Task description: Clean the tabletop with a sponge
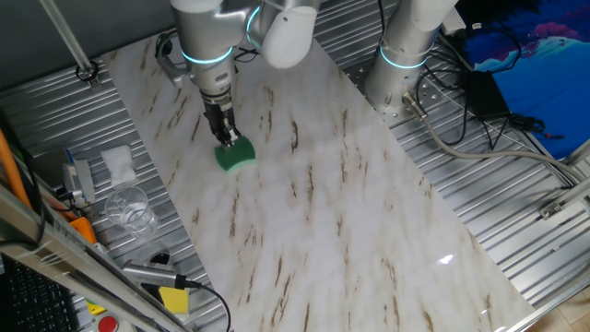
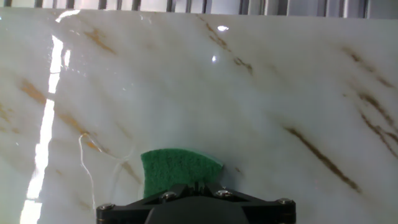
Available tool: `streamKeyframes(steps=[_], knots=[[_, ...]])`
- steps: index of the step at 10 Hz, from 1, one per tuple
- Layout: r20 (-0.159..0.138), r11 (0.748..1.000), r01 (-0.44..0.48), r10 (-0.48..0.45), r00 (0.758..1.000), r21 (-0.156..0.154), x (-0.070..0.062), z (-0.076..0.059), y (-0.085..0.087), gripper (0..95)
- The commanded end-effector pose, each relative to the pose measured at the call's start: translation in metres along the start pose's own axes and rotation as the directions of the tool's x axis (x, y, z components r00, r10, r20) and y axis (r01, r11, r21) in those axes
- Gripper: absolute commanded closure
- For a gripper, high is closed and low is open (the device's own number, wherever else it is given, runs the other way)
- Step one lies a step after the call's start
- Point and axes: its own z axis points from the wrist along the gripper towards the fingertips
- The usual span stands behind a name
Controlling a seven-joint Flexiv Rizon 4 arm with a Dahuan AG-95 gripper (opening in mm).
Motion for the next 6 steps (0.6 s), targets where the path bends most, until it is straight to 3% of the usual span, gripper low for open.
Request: streamKeyframes(steps=[1, 6], knots=[[0.005, 1.0, -0.014, 0.014, 1.0, 0.001, -0.006, 0.004, 0.01, 95.0], [0.005, 0.999, -0.037, 0.037, 0.999, 0.003, -0.014, 0.004, 0.029, 95.0]])
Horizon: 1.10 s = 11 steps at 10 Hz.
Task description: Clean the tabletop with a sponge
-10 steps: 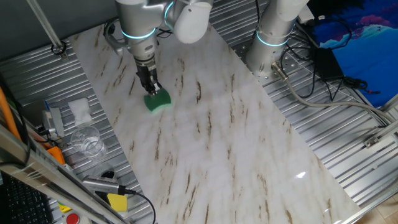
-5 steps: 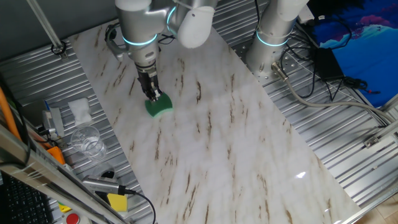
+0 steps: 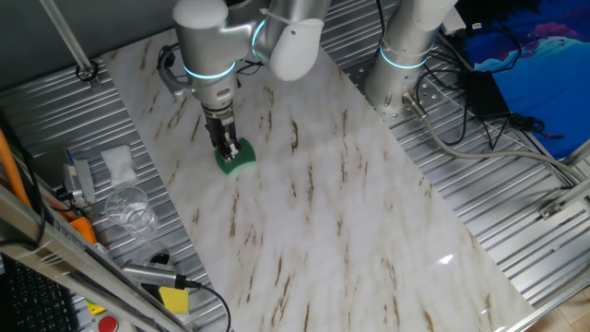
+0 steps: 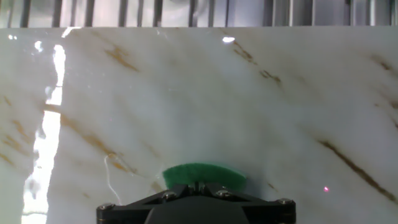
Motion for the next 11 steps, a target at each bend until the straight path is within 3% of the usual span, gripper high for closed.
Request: streamKeyframes(steps=[1, 2, 3, 4, 5, 6, 7, 11], knots=[[-0.001, 1.0, 0.003, -0.003, 1.0, -0.002, 0.0, 0.0, 0.001, 95.0], [-0.001, 1.0, 0.018, -0.018, 1.0, 0.001, 0.0, 0.0, 0.001, 95.0], [0.001, 0.999, 0.039, -0.039, 0.999, 0.004, 0.0, -0.001, -0.002, 76.0], [0.0, 0.998, 0.06, -0.06, 0.998, 0.01, -0.001, -0.003, -0.007, 76.0], [-0.001, 0.996, 0.087, -0.087, 0.996, 0.008, -0.003, -0.008, -0.015, 57.0], [-0.003, 0.994, 0.11, -0.11, 0.994, 0.008, -0.003, -0.012, -0.022, 57.0], [-0.003, 0.993, 0.121, -0.121, 0.993, 0.008, 0.0, -0.014, -0.026, 38.0], [-0.005, 0.991, 0.135, -0.135, 0.991, 0.006, 0.005, -0.016, -0.032, 38.0]])
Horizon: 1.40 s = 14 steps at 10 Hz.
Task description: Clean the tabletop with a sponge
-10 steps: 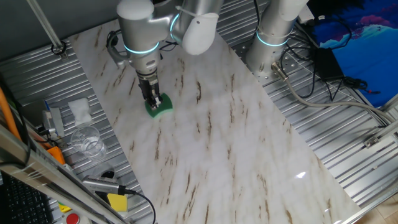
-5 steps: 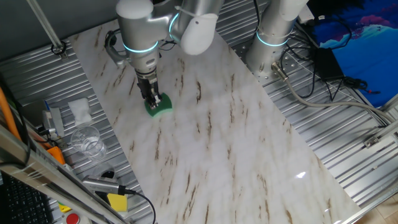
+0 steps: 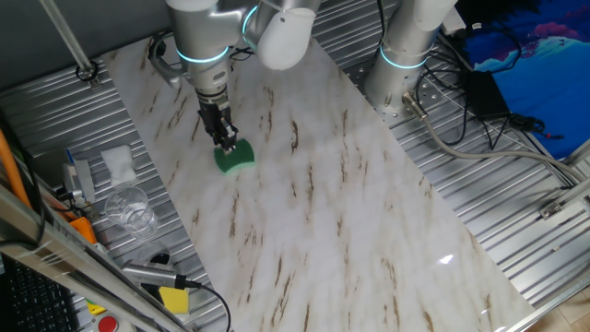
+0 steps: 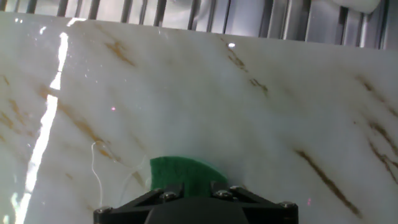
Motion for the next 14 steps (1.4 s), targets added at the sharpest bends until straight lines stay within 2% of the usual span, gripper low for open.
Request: streamKeyframes(steps=[1, 6, 8, 9, 10, 12, 14], knots=[[0.001, 1.0, 0.002, -0.002, 1.0, 0.0, 0.002, 0.004, -0.001, 38.0], [0.002, 0.999, -0.038, 0.038, 0.999, -0.01, 0.004, 0.013, 0.001, 38.0], [0.005, 0.999, -0.05, 0.051, 0.999, -0.009, 0.006, 0.021, 0.006, 76.0], [0.005, 0.998, -0.055, 0.055, 0.998, -0.01, 0.006, 0.022, 0.007, 76.0], [0.003, 0.998, -0.069, 0.069, 0.998, -0.014, 0.004, 0.023, 0.011, 95.0], [-0.013, 0.995, -0.095, 0.095, 0.995, -0.013, -0.001, 0.019, 0.022, 95.0], [-0.014, 0.994, -0.106, 0.106, 0.994, -0.012, -0.005, 0.022, 0.029, 95.0]])
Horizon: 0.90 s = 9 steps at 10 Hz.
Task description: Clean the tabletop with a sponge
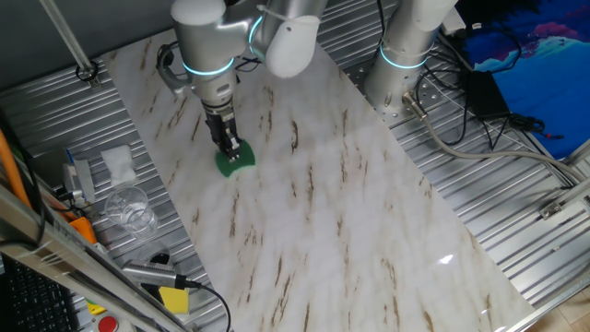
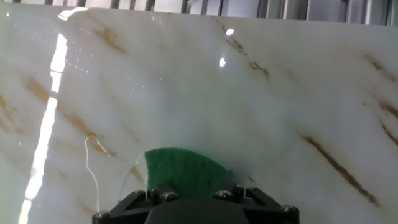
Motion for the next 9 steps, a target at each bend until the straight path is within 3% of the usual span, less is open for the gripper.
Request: streamKeyframes(steps=[1, 6, 9], knots=[[0.006, 1.0, -0.007, 0.007, 1.0, 0.001, -0.003, 0.005, 0.003, 95.0], [0.019, 1.0, -0.007, 0.007, 1.0, 0.002, -0.009, 0.01, 0.011, 95.0], [0.04, 1.0, -0.002, 0.003, 0.999, -0.023, -0.011, 0.013, 0.014, 95.0]])
